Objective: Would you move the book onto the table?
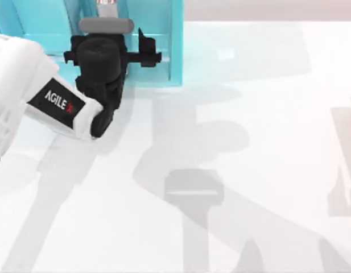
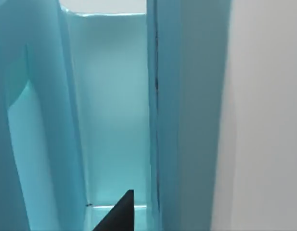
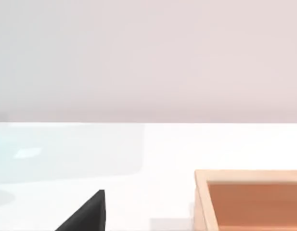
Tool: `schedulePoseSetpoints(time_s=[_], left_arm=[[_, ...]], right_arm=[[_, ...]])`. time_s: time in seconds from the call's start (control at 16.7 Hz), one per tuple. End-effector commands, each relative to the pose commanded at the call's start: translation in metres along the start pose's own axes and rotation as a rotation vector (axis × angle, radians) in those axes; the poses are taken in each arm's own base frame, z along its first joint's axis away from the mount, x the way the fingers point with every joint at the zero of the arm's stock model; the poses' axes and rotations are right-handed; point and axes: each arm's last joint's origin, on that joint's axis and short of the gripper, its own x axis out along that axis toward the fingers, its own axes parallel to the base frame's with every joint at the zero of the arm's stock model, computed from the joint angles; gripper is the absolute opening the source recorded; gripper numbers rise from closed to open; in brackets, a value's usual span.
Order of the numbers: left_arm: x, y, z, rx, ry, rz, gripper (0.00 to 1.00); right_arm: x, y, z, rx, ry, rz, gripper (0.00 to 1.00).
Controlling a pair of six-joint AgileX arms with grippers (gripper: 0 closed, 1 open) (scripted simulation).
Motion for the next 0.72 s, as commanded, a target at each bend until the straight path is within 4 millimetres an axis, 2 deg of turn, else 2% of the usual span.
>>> schedulePoseSetpoints(time_s=[0.54, 0.72], left_arm=[[0.0000, 0.0000, 0.0000, 0.000, 0.000, 0.000, 0.02], [0.0000, 0.0000, 0.0000, 0.000, 0.000, 0.000, 0.00]], right_arm=[[0.0000, 0.0000, 0.0000, 0.000, 0.000, 0.000, 1.00], [0.0000, 0.0000, 0.0000, 0.000, 0.000, 0.000, 1.00]])
